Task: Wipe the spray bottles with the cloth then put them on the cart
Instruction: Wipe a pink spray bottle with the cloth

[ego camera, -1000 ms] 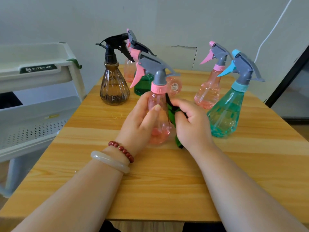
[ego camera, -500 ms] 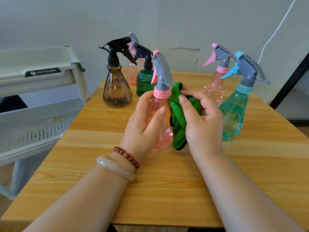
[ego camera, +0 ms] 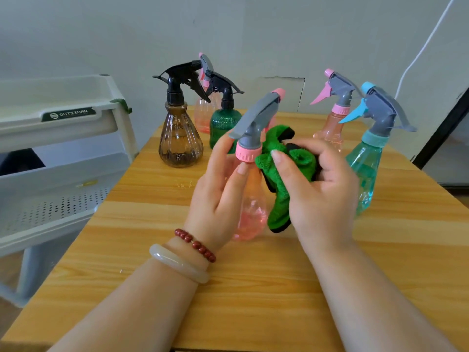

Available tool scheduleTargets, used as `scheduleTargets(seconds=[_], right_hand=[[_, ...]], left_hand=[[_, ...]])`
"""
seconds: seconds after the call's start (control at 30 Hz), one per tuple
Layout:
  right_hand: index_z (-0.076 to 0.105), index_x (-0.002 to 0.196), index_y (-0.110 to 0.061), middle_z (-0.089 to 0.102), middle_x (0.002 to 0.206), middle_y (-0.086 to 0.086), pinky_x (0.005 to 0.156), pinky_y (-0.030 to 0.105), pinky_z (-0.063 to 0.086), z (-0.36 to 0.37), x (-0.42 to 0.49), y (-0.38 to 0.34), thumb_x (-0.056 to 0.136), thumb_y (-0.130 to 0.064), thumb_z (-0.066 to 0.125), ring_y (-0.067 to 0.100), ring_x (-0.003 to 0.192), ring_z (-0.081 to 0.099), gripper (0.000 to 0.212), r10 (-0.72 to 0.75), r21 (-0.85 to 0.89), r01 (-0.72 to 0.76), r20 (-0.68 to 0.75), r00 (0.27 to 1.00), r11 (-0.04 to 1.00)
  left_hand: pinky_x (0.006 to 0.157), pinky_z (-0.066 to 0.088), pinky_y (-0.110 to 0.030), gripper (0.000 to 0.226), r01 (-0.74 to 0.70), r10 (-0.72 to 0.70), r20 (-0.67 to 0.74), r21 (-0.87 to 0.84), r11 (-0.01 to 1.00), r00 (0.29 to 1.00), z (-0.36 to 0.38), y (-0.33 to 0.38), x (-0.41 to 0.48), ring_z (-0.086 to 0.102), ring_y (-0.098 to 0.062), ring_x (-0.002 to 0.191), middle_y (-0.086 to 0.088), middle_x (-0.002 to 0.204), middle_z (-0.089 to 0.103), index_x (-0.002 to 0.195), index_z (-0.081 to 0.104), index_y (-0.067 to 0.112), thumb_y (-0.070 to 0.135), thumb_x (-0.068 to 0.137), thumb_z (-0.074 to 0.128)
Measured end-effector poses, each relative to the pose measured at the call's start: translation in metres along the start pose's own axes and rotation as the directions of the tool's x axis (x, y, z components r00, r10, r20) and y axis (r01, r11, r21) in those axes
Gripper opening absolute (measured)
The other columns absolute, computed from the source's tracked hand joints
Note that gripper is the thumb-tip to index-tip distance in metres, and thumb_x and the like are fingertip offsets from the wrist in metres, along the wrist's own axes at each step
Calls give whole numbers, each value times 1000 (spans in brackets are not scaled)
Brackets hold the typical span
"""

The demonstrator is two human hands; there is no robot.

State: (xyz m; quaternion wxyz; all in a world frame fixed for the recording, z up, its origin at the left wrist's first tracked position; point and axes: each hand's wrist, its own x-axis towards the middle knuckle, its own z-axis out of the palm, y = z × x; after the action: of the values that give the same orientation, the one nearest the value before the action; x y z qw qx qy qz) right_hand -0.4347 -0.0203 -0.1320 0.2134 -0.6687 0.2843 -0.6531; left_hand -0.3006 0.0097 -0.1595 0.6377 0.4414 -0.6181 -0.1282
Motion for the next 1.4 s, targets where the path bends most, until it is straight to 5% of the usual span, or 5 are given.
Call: scheduleTargets(seconds=[0.37,0.53,1.13,1.27,1.4], right_hand=[[58,113,-11,60,108,-4,91,13,43,14,0,-4,91,-9,66,-1,103,56,23,-213,-90,211,-17,977,973],[64,98,2,57,98,1,91,13,39,11,0,-7,89,2,64,5,96,53,9,-384,-80,389,71,921,918],[65,98,1,54,98,-5,89,14,39,13,-3,1,89,3,61,4,95,51,10,-322,-137,344,158,933,929],[65,101,-5,57,97,-8,87,9,39,12,2,6,90,-2,60,-3,94,53,12,-169,-164,169,17,985,972],[62,104,-3,54,100,-5,89,16,40,5,10,0,93,-3,57,7,94,51,12,-292,-237,260,-113,950,936]], left_hand=[[79,50,-19,47,-26,25,52,13,1000,998,5,1,0,62,-3,94,19,105,62,144,41,17,35,102,34],[78,49,-14,34,-35,33,37,53,998,999,5,5,-1,62,-3,94,27,105,60,136,37,41,36,102,32],[85,48,-13,37,-20,19,30,48,999,999,5,4,1,58,9,107,39,113,57,140,37,36,30,104,30],[76,50,-21,45,-31,28,48,68,997,998,4,-1,2,62,-2,90,23,97,60,142,44,18,35,103,30],[79,51,-25,48,-46,42,77,56,997,996,2,-1,1,64,-10,90,19,93,61,141,45,11,37,103,30]])
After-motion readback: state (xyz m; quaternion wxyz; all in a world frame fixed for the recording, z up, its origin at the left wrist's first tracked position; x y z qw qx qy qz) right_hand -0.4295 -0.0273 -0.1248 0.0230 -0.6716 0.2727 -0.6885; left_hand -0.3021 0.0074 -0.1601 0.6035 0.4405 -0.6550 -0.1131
